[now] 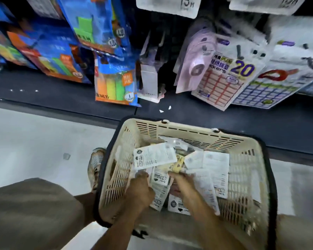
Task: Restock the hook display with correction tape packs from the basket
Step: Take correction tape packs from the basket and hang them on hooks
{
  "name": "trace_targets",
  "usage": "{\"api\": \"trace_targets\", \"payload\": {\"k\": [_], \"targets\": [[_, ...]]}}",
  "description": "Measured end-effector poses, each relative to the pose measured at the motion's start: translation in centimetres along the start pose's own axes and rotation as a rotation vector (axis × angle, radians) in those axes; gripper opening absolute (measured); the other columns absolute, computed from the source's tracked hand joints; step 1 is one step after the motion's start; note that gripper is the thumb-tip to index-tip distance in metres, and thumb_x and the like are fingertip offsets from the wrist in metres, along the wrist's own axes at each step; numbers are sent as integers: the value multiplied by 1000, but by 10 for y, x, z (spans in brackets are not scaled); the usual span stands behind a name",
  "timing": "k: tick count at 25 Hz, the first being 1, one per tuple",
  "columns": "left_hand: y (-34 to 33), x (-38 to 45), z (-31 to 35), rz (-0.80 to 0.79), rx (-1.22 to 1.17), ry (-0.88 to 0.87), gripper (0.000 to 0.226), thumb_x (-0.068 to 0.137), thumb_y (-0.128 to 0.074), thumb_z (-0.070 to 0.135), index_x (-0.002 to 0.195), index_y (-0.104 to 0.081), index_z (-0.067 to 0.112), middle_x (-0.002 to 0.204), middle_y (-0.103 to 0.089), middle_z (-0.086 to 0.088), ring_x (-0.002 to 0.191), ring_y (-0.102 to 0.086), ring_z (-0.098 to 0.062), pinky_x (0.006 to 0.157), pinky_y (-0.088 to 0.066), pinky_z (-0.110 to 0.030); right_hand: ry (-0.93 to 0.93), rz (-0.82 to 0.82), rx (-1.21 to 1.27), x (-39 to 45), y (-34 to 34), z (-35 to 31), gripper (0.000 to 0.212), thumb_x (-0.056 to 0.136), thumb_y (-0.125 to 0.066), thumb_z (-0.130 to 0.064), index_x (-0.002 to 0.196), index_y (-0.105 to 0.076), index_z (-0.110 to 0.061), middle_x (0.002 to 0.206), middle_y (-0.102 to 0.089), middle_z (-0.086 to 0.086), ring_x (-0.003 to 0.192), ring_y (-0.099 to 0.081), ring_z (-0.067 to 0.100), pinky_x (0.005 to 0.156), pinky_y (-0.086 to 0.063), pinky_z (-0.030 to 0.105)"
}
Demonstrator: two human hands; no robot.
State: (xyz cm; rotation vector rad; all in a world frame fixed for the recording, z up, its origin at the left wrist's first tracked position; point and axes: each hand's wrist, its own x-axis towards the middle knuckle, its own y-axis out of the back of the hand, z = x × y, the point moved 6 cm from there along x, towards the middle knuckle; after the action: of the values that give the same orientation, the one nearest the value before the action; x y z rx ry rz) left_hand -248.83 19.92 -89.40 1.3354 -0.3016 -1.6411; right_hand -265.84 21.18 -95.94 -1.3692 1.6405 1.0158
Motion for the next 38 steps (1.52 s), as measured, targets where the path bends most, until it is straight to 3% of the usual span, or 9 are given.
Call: {"api": "trace_targets", "payload": {"k": [4,10,19,23,26,29,31,34,38], "targets": [[19,7,3,305,-213,83,26,83,-63,1,107,-67,10,102,-72,-11,94,-68,-29,77,-54,-32,-47,9,293,17,-52,-4,46,75,-85,-29,117,-71,-13,109,-77,12,104,-71,33,98,-54,52],[30,10,-10,440,-335,120,12,85,-63,-3,91,-69,6,90,-73,-11,85,-68,-30,77,-56,-39,-71,73,484,24,-55,5,38,77,-84,-6,113,-70,-7,102,-78,14,95,-74,34,91,-57,56],[59,-5,20,548,-662,169,23,87,-64,-3,80,-67,18,76,-65,2,82,-67,-31,57,-35,-17,203,80,-36,-34,45,-52,24,76,-85,-3,94,-73,-13,103,-78,7,91,-74,24,89,-60,43],[63,-21,48,346,-934,144,19,90,-74,16,105,-63,16,102,-68,-6,90,-64,-24,68,-42,-27,361,5,-268,-90,103,-109,28,75,-85,-3,100,-75,-12,103,-79,6,92,-76,21,87,-60,39],[52,-45,93,-104,-1157,28,54,85,-69,50,128,-58,20,114,-69,-2,104,-65,-21,88,-47,-36,516,-88,-176,-147,143,-149,32,73,-87,-5,104,-76,-8,104,-78,11,93,-76,24,80,-61,37],[72,-73,153,-465,-1483,-191,81,68,-77,60,133,-60,15,117,-75,-8,103,-71,-24,89,-52,-41,627,-190,-50,-195,147,-179,38,72,-85,-7,108,-75,-8,109,-77,14,102,-74,30,88,-59,41],[104,-93,196,-495,-1462,-339,89,56,-95,39,132,-60,8,120,-74,-14,107,-72,-29,88,-57,-42,711,-211,75,-224,144,-201,43,67,-85,-11,108,-75,-8,109,-77,15,99,-74,30,85,-61,39],[150,-111,231,-307,-1441,-390,57,55,-87,9,110,-74,16,97,-80,-14,80,-78,-29,59,-62,-37,866,-177,185,-272,138,-234,46,67,-84,-14,111,-73,-9,105,-78,12,91,-76,26,73,-62,34],[202,-130,244,-194,-1418,-460,32,67,-82,2,96,-76,16,97,-79,-16,81,-77,-34,72,-62,-48,1107,-26,391,-320,152,-268,38,72,-81,-15,109,-71,-16,101,-80,2,90,-76,22,75,-61,34]]}}
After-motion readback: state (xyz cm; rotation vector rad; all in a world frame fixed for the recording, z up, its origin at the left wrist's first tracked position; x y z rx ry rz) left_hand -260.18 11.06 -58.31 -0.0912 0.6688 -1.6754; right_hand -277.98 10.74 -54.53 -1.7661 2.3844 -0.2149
